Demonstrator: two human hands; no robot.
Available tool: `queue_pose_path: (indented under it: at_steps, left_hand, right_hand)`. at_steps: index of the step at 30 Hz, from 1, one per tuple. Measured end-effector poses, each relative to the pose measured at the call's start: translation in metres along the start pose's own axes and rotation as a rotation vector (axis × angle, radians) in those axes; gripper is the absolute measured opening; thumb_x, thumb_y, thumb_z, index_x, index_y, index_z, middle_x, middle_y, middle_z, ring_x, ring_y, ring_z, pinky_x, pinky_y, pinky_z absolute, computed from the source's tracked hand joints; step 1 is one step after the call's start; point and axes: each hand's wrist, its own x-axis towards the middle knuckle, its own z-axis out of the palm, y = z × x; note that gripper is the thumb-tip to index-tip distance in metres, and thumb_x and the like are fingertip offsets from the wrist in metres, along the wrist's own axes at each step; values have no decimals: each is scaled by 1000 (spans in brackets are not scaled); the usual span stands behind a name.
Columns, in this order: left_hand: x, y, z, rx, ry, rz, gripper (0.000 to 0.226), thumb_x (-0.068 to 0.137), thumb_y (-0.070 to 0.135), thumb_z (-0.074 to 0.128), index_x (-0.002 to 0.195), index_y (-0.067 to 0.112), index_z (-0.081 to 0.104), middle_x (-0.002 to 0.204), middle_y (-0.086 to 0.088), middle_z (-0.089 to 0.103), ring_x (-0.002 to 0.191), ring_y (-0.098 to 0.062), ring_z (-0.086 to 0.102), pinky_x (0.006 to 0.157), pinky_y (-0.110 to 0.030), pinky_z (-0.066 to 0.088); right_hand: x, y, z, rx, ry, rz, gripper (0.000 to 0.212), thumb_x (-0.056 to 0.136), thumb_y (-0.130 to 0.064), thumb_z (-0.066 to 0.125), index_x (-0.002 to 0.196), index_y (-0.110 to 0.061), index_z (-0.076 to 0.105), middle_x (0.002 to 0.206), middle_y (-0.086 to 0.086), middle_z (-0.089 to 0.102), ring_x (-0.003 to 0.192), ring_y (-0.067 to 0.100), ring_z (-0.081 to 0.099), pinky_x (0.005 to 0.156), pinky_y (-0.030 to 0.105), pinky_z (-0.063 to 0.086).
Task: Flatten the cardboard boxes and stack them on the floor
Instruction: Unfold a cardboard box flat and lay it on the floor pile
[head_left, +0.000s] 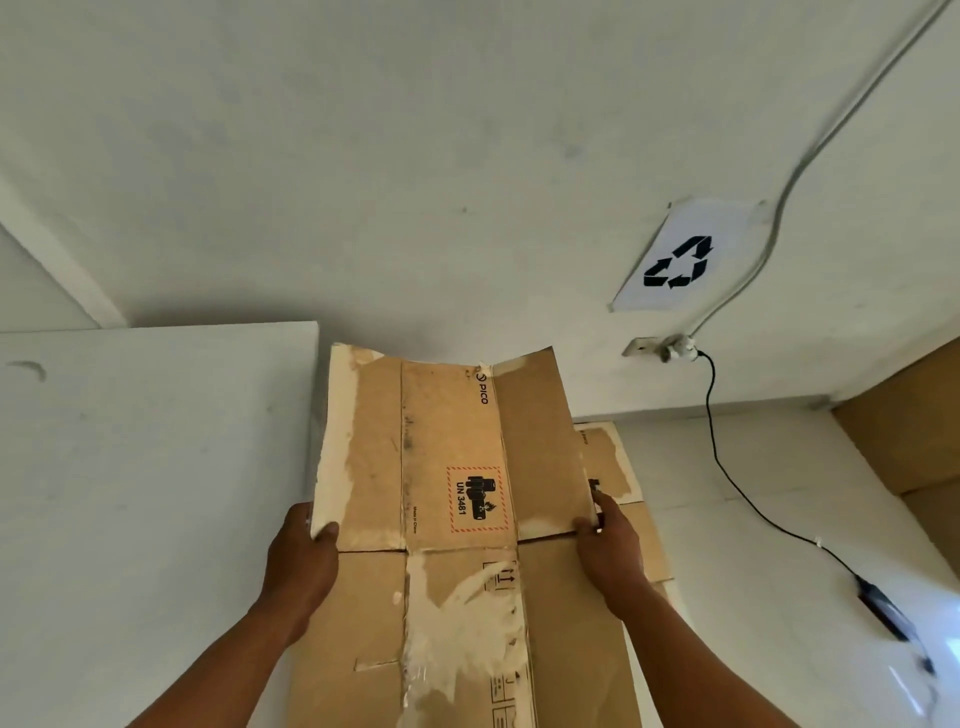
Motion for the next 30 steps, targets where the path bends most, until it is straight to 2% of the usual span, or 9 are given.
queue_pose_path:
  at_steps: [3, 6, 10, 13, 17, 20, 25, 27, 30]
  left_hand:
    - [11, 34, 108, 40, -6, -48, 34, 103, 16, 47, 136, 11, 45, 134, -13, 56, 109, -30, 55, 85, -36, 44]
    - [21, 54, 210, 62, -23, -128, 34, 102, 13, 46, 136, 12, 45, 133, -12, 56, 105, -26, 54, 83, -34, 44]
    - [28, 61, 333, 49, -60, -236, 32, 101, 12, 48, 133, 14, 49, 125, -9, 59, 99, -23, 55, 80, -32, 43]
    - [41, 44, 411, 33, -85, -281, 26, 100, 11, 50, 125, 15, 54, 114, -4, 61, 99, -24, 57, 79, -31, 43]
    - [65, 8, 495, 60, -139, -285, 23, 97, 11, 54, 119, 16, 58, 105, 0, 62, 91, -18, 57, 70, -25, 42]
    - [89, -25, 552, 72, -221, -283, 13, 93, 9, 61, 102, 19, 63, 98, 1, 67, 83, -14, 62, 63, -21, 43]
    - [143, -78, 635, 64, -258, -263, 18, 88, 12, 70, 94, 29, 66, 92, 4, 68, 85, -17, 67, 68, -25, 47]
    - [170, -102, 663, 64, -258, -224, 21, 87, 12, 72, 89, 33, 66, 90, 3, 69, 82, -17, 68, 69, -25, 47]
    - [214, -135, 699, 65, -255, -198, 22, 85, 13, 74, 93, 32, 67, 90, 4, 69, 83, -17, 68, 73, -30, 53]
  right_hand:
    - [89, 46, -45, 17, -11, 34, 46, 101, -20, 46, 145, -33, 43, 135, 6, 59, 113, 26, 59, 95, 48, 53]
    - [167, 85, -84, -6, -41, 78, 47, 103, -16, 41, 147, -33, 41, 134, 6, 59, 108, 24, 58, 87, 41, 52]
    - [246, 145, -133, -49, -50, 134, 48, 103, -14, 37, 147, -34, 42, 134, 2, 57, 108, 22, 56, 88, 41, 51]
    - [303, 200, -147, -92, -31, 173, 48, 103, -13, 38, 145, -34, 44, 134, 1, 58, 106, 19, 54, 83, 35, 48]
    - [370, 270, -146, -138, 0, 218, 44, 103, -18, 44, 143, -35, 48, 137, 2, 58, 114, 24, 57, 83, 36, 48]
    - [414, 315, -142, -163, 39, 243, 42, 103, -19, 46, 141, -35, 51, 134, 2, 61, 114, 27, 59, 84, 40, 50]
    - [495, 391, -114, -186, 77, 249, 42, 101, -18, 47, 136, -39, 56, 121, 0, 67, 101, 22, 59, 76, 37, 49]
    - [527, 422, -93, -176, 94, 241, 41, 101, -18, 49, 135, -39, 57, 119, 0, 67, 100, 21, 58, 76, 37, 47]
    - [576, 458, -52, -103, 119, 233, 39, 101, -19, 53, 135, -37, 58, 115, 0, 67, 99, 22, 58, 79, 39, 50]
